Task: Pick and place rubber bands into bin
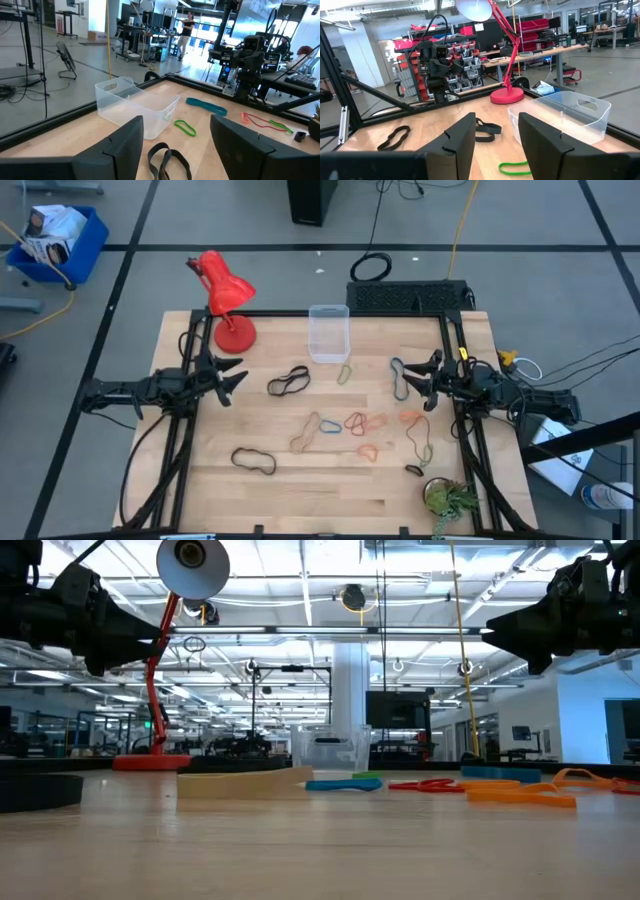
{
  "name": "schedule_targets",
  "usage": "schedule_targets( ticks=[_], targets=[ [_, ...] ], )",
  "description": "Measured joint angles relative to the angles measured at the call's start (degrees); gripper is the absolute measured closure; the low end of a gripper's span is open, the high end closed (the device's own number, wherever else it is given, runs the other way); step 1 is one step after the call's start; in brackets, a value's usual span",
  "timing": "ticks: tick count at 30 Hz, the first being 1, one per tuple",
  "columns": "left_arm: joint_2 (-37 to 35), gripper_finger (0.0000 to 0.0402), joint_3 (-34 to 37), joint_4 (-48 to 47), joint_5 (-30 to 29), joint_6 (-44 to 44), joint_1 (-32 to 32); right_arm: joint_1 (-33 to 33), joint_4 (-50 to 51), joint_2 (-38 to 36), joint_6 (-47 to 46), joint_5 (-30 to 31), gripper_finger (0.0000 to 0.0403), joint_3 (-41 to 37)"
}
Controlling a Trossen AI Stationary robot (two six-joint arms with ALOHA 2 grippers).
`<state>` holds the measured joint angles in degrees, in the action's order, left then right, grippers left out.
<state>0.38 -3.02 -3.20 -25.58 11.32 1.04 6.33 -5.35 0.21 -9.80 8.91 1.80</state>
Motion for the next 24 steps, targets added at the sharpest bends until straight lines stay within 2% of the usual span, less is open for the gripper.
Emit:
schedule_targets(
  ticks=[19, 24],
  targets=[
    [0.0, 0.0165, 0.0, 0.0, 0.0, 0.0, 0.0, 0.0, 0.0, 0.0, 0.0, 0.0, 0.0259, 0.0],
    [0.0, 0.0165, 0.0, 0.0, 0.0, 0.0, 0.0, 0.0, -0.9, 0.1, 0.1, 1.8, 0.0259, 0.0]
  ],
)
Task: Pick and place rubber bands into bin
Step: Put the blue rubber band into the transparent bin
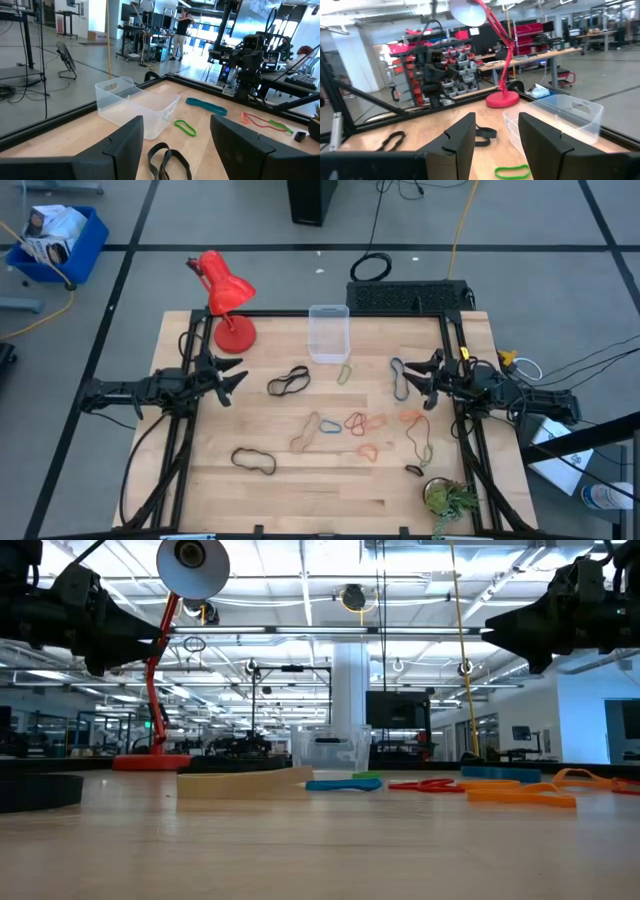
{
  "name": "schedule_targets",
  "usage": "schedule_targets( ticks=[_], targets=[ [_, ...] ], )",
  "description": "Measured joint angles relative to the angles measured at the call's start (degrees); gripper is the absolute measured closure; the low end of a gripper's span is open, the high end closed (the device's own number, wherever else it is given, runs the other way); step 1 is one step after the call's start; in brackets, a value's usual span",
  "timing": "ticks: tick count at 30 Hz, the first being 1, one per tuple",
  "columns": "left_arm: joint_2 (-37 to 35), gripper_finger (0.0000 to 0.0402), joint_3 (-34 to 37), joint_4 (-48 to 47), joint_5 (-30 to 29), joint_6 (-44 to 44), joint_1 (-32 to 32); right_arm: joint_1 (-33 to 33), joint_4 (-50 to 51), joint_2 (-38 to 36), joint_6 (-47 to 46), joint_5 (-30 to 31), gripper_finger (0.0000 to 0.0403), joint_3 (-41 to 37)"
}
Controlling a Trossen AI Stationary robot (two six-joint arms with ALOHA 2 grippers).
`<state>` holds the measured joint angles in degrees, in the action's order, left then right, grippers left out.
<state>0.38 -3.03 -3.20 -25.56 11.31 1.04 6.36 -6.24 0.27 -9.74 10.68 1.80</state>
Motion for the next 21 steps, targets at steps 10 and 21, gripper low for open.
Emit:
schedule_targets(
  ticks=[10, 21],
  targets=[
    [0.0, 0.0165, 0.0, 0.0, 0.0, 0.0, 0.0, 0.0, 0.7, 0.0, 0.1, -0.2, 0.0259, 0.0],
    [0.0, 0.0165, 0.0, 0.0, 0.0, 0.0, 0.0, 0.0, 0.9, 0.3, 6.9, 0.2, 0.0259, 0.0]
  ],
)
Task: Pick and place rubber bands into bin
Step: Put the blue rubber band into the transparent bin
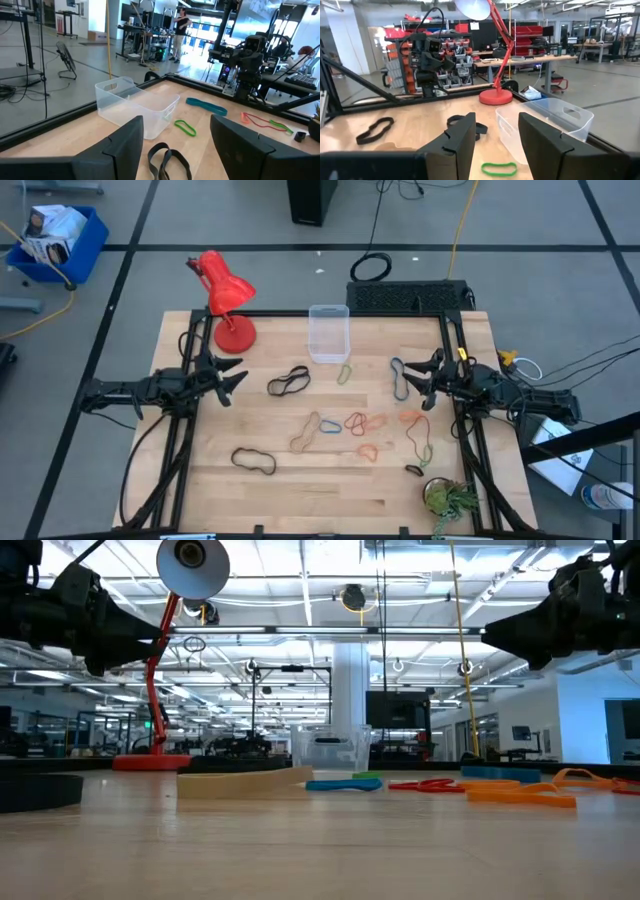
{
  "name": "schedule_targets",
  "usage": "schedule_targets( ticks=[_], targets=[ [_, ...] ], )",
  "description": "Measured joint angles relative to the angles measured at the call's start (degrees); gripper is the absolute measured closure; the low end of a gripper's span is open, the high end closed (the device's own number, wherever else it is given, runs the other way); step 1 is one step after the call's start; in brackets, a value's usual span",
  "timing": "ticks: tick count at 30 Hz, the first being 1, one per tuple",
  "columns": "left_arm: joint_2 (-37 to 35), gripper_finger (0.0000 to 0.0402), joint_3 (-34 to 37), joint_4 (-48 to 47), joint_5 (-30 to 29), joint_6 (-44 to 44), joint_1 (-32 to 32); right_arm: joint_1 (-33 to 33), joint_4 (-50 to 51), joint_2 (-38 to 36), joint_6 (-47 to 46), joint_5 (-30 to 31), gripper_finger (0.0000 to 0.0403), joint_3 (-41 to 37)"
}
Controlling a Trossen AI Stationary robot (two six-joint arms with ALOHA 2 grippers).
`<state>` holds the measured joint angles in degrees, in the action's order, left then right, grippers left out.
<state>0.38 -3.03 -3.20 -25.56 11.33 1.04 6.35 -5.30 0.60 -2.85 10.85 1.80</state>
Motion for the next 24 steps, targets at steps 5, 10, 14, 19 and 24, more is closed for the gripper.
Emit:
schedule_targets(
  ticks=[5, 10, 14, 19, 24],
  targets=[
    [0.0, 0.0165, 0.0, 0.1, 0.0, 0.0, 0.0, 0.0, 0.0, 2.6, 1.8, 7.8, 0.0259, 0.4],
    [0.0, 0.0165, 0.0, 0.4, 0.0, 0.0, 0.0, 0.0, 0.8, 9.0, 6.5, 17.4, 0.0259, 3.8],
    [0.0, 0.0165, 0.0, 0.4, 0.0, 0.1, 0.0, 0.0, -0.3, 16.8, 8.1, 19.6, 0.0259, 10.3],
    [0.0, 0.0165, 0.0, 0.4, 0.0, 0.0, 0.0, 0.0, 2.5, 29.4, 6.3, 19.5, 0.0259, 21.2],
    [0.0, 0.0165, 0.0, 0.3, -0.1, -1.1, 0.0, 0.9, 17.1, 42.1, -2.3, 19.0, 0.0259, 34.1]
  ],
)
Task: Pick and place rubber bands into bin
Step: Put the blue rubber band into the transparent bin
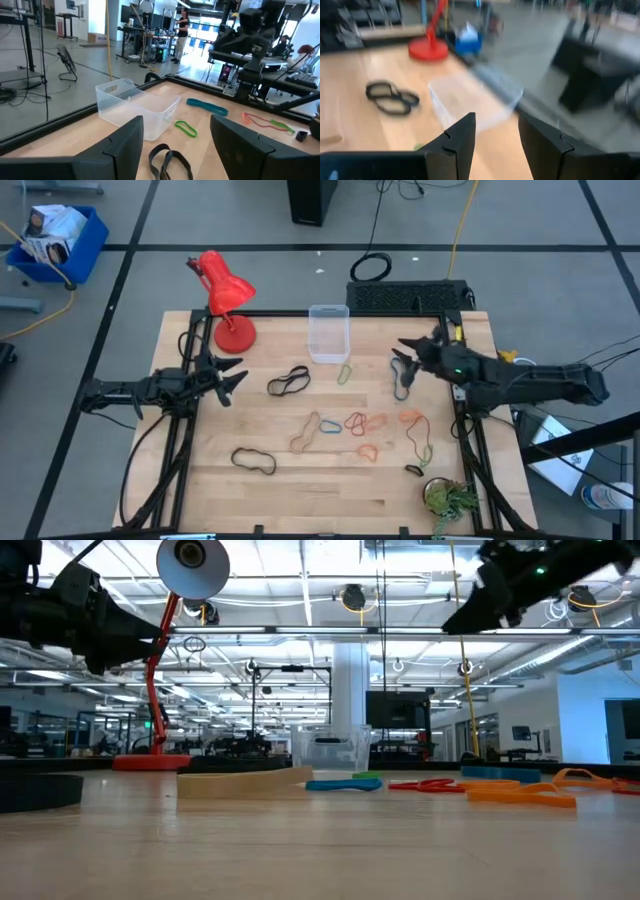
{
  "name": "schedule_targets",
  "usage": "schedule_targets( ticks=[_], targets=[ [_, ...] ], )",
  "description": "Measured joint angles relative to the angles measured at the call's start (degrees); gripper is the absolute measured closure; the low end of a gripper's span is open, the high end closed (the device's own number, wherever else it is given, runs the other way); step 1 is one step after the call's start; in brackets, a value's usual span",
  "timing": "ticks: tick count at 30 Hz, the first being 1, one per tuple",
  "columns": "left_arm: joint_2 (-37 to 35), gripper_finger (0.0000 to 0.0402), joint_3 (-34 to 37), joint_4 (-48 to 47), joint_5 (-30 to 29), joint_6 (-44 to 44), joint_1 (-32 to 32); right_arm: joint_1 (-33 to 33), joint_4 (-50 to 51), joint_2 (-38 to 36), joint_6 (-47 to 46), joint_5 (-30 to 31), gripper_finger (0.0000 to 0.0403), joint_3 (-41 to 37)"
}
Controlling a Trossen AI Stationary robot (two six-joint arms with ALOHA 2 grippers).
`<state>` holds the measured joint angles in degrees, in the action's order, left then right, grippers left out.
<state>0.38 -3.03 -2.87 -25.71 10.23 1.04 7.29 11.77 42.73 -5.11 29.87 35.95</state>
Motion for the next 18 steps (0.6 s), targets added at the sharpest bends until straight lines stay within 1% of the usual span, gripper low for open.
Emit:
schedule_targets(
  ticks=[4, 6, 7, 9, 13, 18],
  targets=[
    [0.0, 0.0165, 0.0, 0.0, -1.3, -0.6, 0.0, 3.5, 18.5, 8.0, -14.9, -0.6, 0.0259, 9.7],
    [0.0, 0.0165, 0.0, 0.0, -1.3, 0.4, 0.0, 6.2, 26.2, 11.3, -21.1, -2.9, 0.0259, 12.6],
    [0.0, 0.0165, 0.0, 0.0, -1.3, 0.5, 0.0, 7.4, 28.3, 12.7, -23.3, -4.2, 0.0259, 13.4],
    [0.0, 0.0165, 0.0, 0.0, -1.3, 0.6, 0.0, 9.8, 29.9, 14.7, -25.7, -7.1, 0.0259, 13.7],
    [0.0, 0.0165, 0.0, 0.0, -1.3, 1.4, 0.0, 13.4, 31.4, 19.5, -26.6, -11.5, 0.0259, 13.7],
    [0.0, 0.0165, 0.0, 0.0, -1.3, 3.9, 0.0, 16.9, 31.8, 26.0, -27.9, -12.1, 0.0259, 13.7]
  ],
)
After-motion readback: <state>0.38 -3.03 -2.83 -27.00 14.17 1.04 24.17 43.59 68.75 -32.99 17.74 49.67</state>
